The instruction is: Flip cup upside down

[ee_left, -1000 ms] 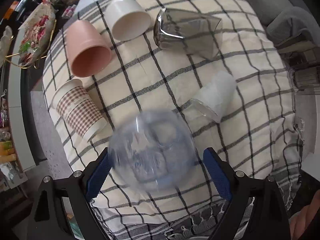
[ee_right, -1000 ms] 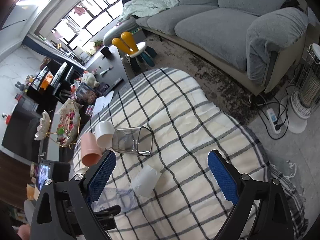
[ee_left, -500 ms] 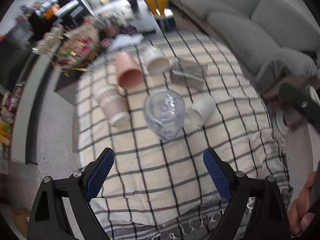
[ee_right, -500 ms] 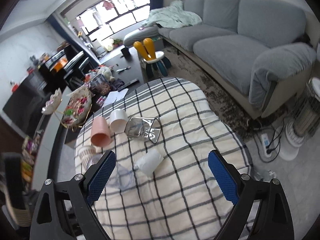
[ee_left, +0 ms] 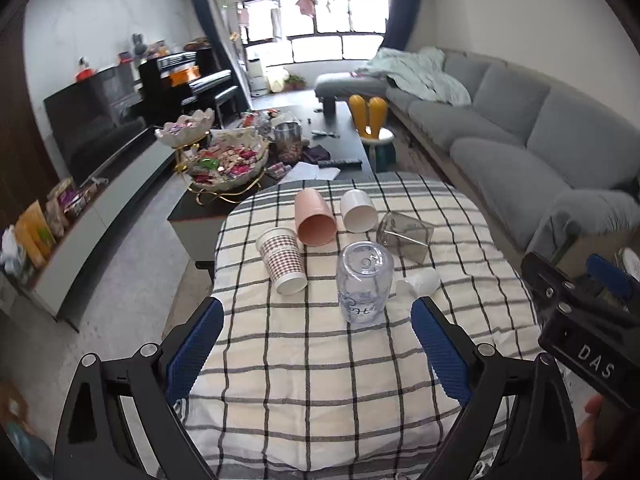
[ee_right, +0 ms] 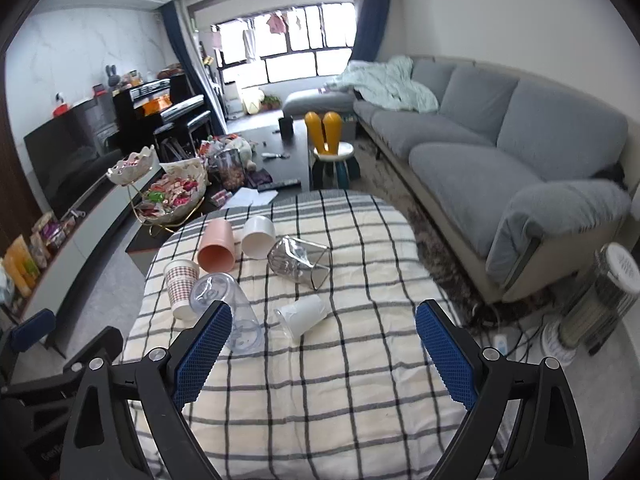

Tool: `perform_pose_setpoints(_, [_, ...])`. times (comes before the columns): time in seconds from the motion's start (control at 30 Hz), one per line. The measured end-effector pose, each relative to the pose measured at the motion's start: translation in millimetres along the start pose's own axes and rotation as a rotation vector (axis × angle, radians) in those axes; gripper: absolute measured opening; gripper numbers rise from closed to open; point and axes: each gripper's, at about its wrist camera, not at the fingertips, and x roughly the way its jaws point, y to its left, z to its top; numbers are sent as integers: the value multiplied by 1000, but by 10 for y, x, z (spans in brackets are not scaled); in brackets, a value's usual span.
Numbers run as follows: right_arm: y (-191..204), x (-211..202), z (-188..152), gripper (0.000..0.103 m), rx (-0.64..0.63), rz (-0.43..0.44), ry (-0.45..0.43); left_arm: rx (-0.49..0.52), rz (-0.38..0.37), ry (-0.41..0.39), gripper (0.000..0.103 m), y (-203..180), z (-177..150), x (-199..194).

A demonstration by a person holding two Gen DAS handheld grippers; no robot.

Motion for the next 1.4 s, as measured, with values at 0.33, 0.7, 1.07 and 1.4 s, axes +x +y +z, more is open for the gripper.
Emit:
perform_pose_setpoints(0.33, [99, -100, -37, 95, -30, -4, -35, -74, 22, -45, 98, 149, -115, -73])
perform_pose_setpoints(0.7, [96, -96, -48, 95, -36, -3, -38, -86, 36, -65, 99, 178, -157, -72])
perform_pose_setpoints(1.07, [101, -133, -21, 95, -38, -2, -60, -83, 38, -86, 101, 168, -150, -118])
perform_pose_setpoints(1.4, [107, -154, -9, 100, -37, -3, -73, -90, 61, -105, 103, 147, -118, -158])
